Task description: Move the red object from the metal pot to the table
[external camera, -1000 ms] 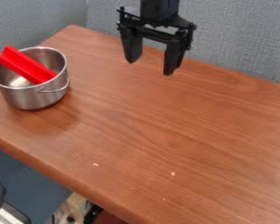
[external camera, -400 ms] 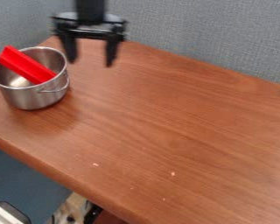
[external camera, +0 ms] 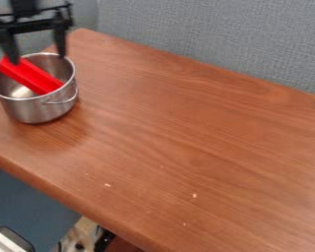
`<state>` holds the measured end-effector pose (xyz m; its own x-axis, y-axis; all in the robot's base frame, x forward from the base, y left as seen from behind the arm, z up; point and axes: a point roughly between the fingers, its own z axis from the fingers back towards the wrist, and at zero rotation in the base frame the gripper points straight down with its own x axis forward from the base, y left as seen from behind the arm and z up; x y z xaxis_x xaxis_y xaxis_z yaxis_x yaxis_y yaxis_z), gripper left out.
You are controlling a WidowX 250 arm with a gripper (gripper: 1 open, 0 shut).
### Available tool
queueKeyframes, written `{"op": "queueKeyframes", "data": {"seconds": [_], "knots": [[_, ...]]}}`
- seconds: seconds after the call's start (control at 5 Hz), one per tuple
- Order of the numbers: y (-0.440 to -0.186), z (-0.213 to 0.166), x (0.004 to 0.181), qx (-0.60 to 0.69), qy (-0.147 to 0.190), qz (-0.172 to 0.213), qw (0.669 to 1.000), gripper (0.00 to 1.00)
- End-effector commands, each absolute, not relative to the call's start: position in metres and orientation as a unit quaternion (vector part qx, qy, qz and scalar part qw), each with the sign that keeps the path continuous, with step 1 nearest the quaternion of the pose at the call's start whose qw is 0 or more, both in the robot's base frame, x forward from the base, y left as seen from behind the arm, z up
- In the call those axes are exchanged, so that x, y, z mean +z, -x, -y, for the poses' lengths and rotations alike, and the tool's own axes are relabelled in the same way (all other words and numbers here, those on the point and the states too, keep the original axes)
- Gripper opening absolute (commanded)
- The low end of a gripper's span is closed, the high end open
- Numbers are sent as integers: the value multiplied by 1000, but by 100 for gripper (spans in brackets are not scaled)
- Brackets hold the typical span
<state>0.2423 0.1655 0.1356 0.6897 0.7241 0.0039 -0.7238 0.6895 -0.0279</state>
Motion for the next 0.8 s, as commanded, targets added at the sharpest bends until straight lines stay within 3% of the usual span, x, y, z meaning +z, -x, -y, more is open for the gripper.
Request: {"op": "queueKeyframes", "data": {"seconds": [0.0, 0.4, 0.6], "knots": [[-246, -199, 144, 461, 8, 36, 887, 100], [-248, -241, 125, 537, -5, 32, 843, 100], [-256, -244, 117, 560, -7, 33, 828, 100]]}}
